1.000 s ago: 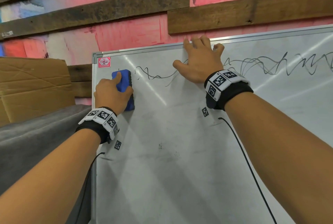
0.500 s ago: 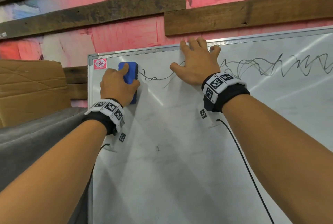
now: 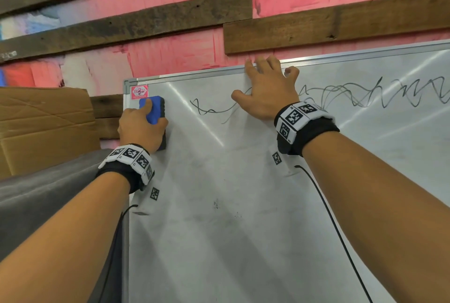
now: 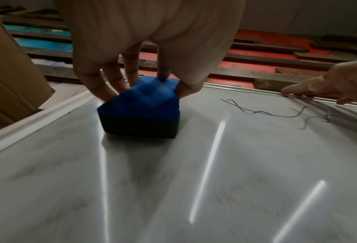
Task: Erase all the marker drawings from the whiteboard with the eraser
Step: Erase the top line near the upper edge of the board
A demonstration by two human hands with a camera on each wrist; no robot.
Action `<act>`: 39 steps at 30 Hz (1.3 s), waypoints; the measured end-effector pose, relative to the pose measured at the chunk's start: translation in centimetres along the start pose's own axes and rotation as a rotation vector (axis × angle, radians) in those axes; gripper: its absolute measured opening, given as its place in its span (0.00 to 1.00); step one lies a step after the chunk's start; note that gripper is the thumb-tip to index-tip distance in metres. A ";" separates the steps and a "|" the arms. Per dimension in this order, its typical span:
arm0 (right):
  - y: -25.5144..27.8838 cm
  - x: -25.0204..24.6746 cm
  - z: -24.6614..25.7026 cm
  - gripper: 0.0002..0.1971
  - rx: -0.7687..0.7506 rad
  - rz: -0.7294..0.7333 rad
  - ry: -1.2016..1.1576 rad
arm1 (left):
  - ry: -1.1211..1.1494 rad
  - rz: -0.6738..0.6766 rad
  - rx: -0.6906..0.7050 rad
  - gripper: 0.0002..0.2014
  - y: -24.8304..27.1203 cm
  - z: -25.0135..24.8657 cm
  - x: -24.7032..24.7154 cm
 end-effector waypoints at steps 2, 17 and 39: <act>0.0 0.1 0.0 0.45 0.007 -0.002 -0.002 | 0.015 0.012 0.047 0.32 0.4 -0.1 0.2; 0.0 0.3 0.1 0.45 0.021 -0.016 -0.017 | 0.078 0.105 0.234 0.32 3.3 -5.5 2.0; 0.1 0.2 0.0 0.45 0.007 0.013 -0.012 | 0.143 0.060 0.168 0.31 4.2 -7.6 2.0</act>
Point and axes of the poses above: each hand's wrist, its own y-axis away from the middle knuckle, its own x-axis out of the palm, z = x × y, the point moved 8 cm from there along -y, towards the middle knuckle, and after that the axes turned 7 degrees about y, right-handed, at the moved point
